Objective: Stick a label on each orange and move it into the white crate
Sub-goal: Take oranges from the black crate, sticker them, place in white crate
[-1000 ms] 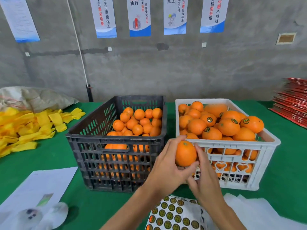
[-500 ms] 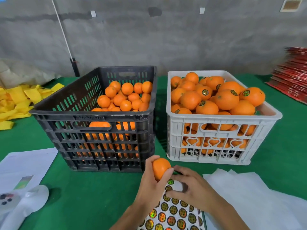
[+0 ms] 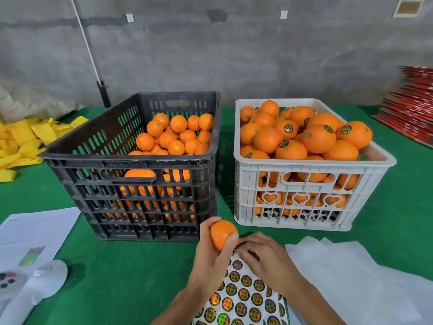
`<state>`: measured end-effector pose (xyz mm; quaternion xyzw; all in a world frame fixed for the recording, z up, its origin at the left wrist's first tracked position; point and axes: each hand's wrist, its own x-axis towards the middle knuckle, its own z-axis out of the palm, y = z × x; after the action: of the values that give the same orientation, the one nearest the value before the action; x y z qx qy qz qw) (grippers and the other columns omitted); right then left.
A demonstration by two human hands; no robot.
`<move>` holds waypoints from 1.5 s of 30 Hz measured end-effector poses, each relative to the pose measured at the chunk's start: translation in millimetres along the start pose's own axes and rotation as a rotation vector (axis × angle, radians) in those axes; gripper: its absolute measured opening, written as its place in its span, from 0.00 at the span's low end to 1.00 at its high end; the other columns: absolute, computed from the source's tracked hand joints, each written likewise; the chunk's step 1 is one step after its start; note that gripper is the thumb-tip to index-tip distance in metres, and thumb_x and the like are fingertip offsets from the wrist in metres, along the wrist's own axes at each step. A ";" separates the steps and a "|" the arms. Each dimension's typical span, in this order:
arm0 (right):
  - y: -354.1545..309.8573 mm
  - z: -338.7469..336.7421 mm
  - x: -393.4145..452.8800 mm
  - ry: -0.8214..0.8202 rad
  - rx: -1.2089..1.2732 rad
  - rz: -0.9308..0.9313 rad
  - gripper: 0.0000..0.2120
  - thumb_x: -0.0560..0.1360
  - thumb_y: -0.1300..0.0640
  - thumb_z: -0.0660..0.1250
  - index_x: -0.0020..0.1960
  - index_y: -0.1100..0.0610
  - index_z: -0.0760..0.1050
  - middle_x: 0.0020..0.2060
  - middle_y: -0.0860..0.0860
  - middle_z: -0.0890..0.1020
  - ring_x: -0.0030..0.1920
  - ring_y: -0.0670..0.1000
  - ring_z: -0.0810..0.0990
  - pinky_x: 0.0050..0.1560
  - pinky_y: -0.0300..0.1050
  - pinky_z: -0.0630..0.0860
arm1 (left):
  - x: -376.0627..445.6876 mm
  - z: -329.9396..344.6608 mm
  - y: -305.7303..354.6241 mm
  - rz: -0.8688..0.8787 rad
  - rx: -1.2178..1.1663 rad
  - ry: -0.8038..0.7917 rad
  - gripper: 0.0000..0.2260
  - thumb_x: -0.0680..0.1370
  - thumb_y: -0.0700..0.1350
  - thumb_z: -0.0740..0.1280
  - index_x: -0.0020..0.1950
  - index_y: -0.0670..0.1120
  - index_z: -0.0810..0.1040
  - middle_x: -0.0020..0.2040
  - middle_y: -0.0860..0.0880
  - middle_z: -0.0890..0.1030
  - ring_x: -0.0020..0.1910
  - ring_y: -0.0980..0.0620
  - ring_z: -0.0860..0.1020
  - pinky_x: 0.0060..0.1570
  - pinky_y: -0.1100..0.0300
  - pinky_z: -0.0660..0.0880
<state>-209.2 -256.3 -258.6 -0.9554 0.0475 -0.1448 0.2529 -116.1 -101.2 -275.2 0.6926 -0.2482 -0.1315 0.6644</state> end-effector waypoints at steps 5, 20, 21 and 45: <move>-22.7 0.0 7.2 0.486 0.245 0.260 0.06 0.82 0.55 0.68 0.52 0.51 0.84 0.49 0.39 0.83 0.50 0.41 0.81 0.51 0.39 0.78 | -0.3 0.4 5.9 0.041 0.184 -0.035 0.35 0.70 0.76 0.70 0.72 0.70 0.61 0.59 0.73 0.69 0.56 0.63 0.80 0.49 0.67 0.79; -69.4 -40.9 7.0 0.530 0.099 0.061 0.37 0.73 0.24 0.62 0.73 0.47 0.74 0.68 0.36 0.74 0.67 0.36 0.72 0.65 0.21 0.62 | 25.4 9.1 61.3 0.326 0.365 -0.054 0.36 0.77 0.48 0.74 0.75 0.70 0.57 0.69 0.74 0.56 0.63 0.71 0.72 0.57 0.63 0.80; -70.4 -55.1 13.1 0.580 0.110 0.007 0.36 0.75 0.27 0.62 0.74 0.48 0.73 0.69 0.37 0.74 0.69 0.36 0.72 0.67 0.23 0.64 | 32.1 6.6 81.6 0.363 0.364 -0.103 0.38 0.79 0.48 0.72 0.78 0.71 0.53 0.72 0.72 0.56 0.65 0.71 0.70 0.60 0.66 0.78; -116.9 -158.3 183.7 0.438 0.030 0.010 0.22 0.83 0.47 0.65 0.74 0.54 0.73 0.69 0.50 0.79 0.69 0.51 0.76 0.70 0.46 0.71 | 240.4 -143.8 224.3 -0.125 1.386 -0.146 0.28 0.82 0.50 0.69 0.80 0.45 0.65 0.75 0.39 0.71 0.72 0.38 0.74 0.67 0.47 0.74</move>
<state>-79.6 -259.3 -22.6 -0.8969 0.1038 -0.3485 0.2516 122.1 -101.6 -6.7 0.9591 -0.2785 -0.0269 0.0423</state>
